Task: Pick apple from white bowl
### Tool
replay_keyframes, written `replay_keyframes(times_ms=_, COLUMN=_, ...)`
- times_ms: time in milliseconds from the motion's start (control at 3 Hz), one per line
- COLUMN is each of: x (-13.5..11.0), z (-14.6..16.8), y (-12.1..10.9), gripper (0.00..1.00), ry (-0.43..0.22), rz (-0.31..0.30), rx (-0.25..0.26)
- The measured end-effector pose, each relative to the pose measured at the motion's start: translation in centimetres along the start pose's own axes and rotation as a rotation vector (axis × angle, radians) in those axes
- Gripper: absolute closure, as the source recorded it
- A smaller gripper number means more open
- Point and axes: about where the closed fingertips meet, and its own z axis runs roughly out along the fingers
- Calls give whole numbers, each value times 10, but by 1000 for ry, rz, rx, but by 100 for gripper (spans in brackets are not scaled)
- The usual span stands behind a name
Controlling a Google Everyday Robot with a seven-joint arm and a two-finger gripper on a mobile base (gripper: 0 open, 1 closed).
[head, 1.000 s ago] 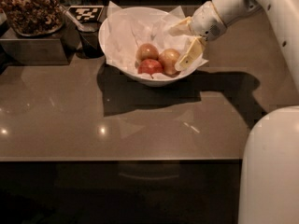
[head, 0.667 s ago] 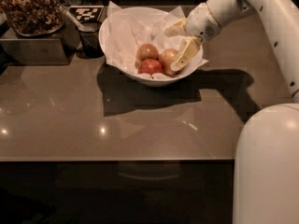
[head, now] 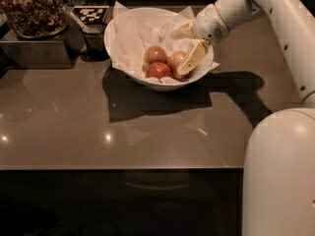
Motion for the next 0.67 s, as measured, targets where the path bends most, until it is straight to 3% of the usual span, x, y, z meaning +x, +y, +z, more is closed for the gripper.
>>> replay_keyframes(times_ms=667, x=7, z=12, y=2, gripper=16, ry=-1, rz=21, rx=-26)
